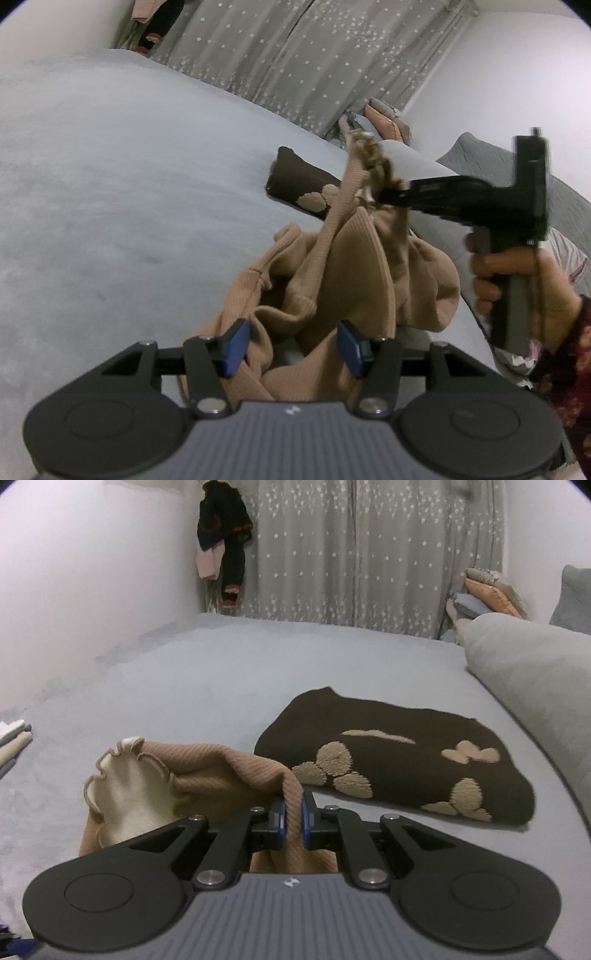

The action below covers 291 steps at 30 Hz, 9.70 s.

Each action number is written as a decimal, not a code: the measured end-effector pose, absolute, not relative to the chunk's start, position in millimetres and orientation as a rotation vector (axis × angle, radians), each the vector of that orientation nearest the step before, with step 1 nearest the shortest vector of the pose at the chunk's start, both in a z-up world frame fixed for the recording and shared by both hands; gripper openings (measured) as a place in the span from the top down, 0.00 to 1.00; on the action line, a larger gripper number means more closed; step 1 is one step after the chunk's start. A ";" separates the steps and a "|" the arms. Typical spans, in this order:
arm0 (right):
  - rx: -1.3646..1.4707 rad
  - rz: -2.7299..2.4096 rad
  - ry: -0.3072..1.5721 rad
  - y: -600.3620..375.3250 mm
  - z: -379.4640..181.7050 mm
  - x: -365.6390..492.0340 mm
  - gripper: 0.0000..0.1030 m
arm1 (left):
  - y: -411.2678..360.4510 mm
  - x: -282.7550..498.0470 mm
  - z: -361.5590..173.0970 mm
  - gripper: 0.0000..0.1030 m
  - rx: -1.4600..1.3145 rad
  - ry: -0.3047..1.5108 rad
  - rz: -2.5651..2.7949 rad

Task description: Fold clothes

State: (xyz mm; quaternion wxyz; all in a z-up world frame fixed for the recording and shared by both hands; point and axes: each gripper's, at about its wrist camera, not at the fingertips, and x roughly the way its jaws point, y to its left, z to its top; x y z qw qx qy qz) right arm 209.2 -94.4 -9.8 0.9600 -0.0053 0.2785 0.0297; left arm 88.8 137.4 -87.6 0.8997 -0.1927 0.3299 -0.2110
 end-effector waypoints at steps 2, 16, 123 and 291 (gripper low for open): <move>-0.013 0.064 0.576 -91.3 -18.7 222.4 0.91 | 140.8 88.9 -86.9 0.47 -0.406 0.681 -0.430; 0.007 0.053 0.693 -71.0 -83.3 272.9 0.82 | 140.0 94.6 -83.6 0.46 -0.403 0.687 -0.408; 0.095 0.444 0.885 -15.7 -28.3 -25.2 0.38 | 223.4 59.6 -88.1 0.62 -0.553 0.683 -0.251; 0.133 -0.043 0.727 -176.7 -51.8 74.1 0.43 | 110.1 116.6 -84.6 0.22 -0.229 0.970 -0.205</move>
